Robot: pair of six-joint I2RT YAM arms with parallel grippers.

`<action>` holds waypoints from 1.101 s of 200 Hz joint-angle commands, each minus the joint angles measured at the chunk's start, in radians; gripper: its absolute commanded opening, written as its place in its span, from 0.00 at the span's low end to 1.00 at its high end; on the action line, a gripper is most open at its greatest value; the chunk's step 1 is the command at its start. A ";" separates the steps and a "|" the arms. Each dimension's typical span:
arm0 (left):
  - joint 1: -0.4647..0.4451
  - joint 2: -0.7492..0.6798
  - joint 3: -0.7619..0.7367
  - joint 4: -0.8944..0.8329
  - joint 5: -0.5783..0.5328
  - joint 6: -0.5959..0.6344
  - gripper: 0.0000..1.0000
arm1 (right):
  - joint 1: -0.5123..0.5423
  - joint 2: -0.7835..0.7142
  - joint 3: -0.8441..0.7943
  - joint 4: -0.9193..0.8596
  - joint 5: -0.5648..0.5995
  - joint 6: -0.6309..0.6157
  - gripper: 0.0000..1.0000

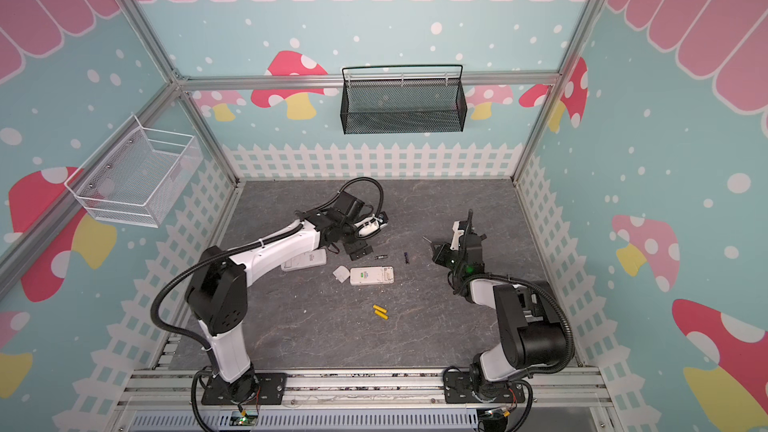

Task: Unload the batteries from the remote control
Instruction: 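Release the remote with the left gripper and set down the screwdriver with the right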

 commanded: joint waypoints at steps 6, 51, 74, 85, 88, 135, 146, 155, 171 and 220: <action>0.093 -0.113 -0.137 0.159 -0.056 -0.121 0.99 | 0.056 0.040 -0.016 0.103 0.142 0.075 0.03; 0.302 -0.250 -0.380 0.377 -0.024 -0.382 0.99 | 0.103 0.133 -0.044 0.197 0.199 0.137 0.12; 0.408 -0.305 -0.496 0.501 0.012 -0.515 0.99 | 0.119 0.152 -0.066 0.232 0.224 0.156 0.19; 0.436 -0.331 -0.547 0.543 0.040 -0.542 0.99 | 0.128 0.155 -0.069 0.231 0.235 0.150 0.23; 0.437 -0.337 -0.560 0.555 0.044 -0.546 0.99 | 0.128 0.156 -0.070 0.229 0.237 0.147 0.23; 0.438 -0.350 -0.730 0.755 0.099 -0.534 0.99 | 0.133 0.099 -0.094 0.190 0.263 0.106 0.31; 0.438 -0.347 -0.753 0.774 0.092 -0.528 0.99 | 0.133 0.075 -0.092 0.175 0.259 0.088 0.30; 0.438 -0.347 -0.781 0.812 0.091 -0.515 0.99 | 0.133 0.051 -0.093 0.156 0.254 0.078 0.30; 0.438 -0.352 -0.825 0.887 0.081 -0.500 0.99 | 0.133 -0.011 -0.095 0.121 0.259 0.055 0.31; 0.437 -0.358 -0.843 0.928 0.026 -0.520 0.99 | 0.133 -0.258 -0.042 -0.048 0.338 -0.196 0.47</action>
